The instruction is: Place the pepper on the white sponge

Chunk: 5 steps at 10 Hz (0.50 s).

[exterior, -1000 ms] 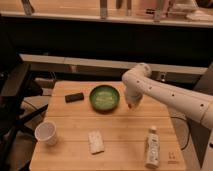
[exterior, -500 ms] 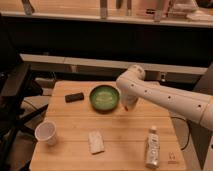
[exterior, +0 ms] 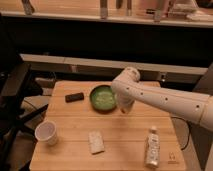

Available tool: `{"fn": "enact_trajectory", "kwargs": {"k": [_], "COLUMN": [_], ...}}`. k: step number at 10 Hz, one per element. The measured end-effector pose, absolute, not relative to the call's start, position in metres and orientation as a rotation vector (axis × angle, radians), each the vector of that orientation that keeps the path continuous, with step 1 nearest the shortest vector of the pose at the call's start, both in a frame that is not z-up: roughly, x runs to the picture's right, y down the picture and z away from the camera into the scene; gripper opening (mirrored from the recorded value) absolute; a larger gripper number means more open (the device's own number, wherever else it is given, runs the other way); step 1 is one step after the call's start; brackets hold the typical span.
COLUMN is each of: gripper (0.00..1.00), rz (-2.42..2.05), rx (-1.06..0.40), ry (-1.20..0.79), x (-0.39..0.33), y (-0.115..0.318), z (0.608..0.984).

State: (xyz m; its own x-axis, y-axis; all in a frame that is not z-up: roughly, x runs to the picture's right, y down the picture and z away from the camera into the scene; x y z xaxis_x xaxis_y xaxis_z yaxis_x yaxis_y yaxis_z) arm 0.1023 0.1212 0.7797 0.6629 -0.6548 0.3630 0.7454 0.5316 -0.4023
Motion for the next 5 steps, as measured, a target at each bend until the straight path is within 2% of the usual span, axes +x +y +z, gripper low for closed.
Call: {"fn": "enact_trajectory", "kwargs": {"k": [5], "gripper": [0.0], "rz": [-0.939], "rx": [-0.57], "ry": [-0.197], "x": [0.075], "y": [0.14], "z": [0.768]}}
